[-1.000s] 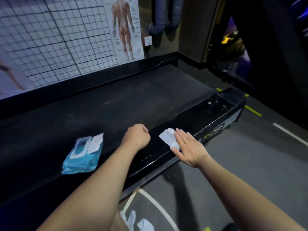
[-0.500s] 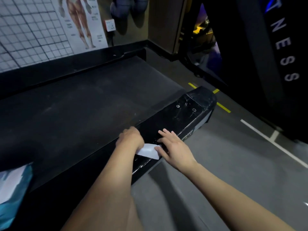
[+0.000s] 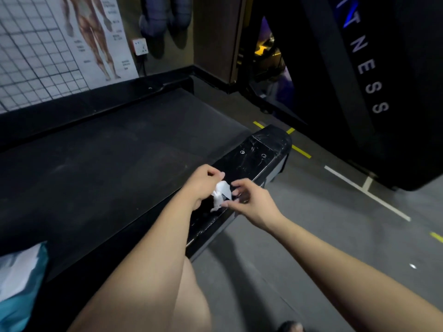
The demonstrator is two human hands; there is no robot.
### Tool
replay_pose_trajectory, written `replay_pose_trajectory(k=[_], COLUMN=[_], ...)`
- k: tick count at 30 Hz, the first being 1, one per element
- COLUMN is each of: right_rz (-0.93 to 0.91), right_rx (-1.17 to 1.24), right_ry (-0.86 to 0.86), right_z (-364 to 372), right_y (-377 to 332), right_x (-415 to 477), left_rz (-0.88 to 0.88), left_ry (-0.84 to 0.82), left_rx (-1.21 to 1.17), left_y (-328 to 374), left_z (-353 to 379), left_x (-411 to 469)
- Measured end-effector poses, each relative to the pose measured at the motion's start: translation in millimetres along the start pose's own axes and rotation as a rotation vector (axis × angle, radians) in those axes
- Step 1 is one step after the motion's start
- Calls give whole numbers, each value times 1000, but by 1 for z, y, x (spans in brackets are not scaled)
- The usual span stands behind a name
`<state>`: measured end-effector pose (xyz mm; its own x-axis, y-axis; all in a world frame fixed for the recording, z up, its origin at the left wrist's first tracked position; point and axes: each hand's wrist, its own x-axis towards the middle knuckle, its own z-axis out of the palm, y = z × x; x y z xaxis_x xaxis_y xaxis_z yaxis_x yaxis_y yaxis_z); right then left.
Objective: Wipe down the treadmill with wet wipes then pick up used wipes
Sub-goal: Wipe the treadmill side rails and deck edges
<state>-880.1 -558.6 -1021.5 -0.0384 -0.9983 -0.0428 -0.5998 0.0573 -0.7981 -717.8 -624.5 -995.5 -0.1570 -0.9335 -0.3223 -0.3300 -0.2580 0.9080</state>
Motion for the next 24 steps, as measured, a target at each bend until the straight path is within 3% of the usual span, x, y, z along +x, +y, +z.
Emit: replay_pose_trajectory(k=[4, 8, 11, 15, 21, 24], right_rz=[-29, 0, 76, 198, 366, 383], right_rx=[100, 222, 402, 781, 992, 958], right_ry=[42, 9, 22, -122, -33, -197], right_z=[-25, -41, -47, -39, -26, -27], right_y=[-47, -89, -102, -119, -119, -113], right_x=[-19, -36, -41, -50, -47, -49], left_rz=[74, 223, 231, 220, 224, 240], left_ry=[-101, -44, -194, -412, -360, -347], left_rx=[-56, 104, 139, 322, -51, -148], left_y=[38, 69, 69, 55, 43, 35], left_z=[-12, -43, -71, -88, -105, -99], left_x=[-39, -73, -92, -106, -103, -103])
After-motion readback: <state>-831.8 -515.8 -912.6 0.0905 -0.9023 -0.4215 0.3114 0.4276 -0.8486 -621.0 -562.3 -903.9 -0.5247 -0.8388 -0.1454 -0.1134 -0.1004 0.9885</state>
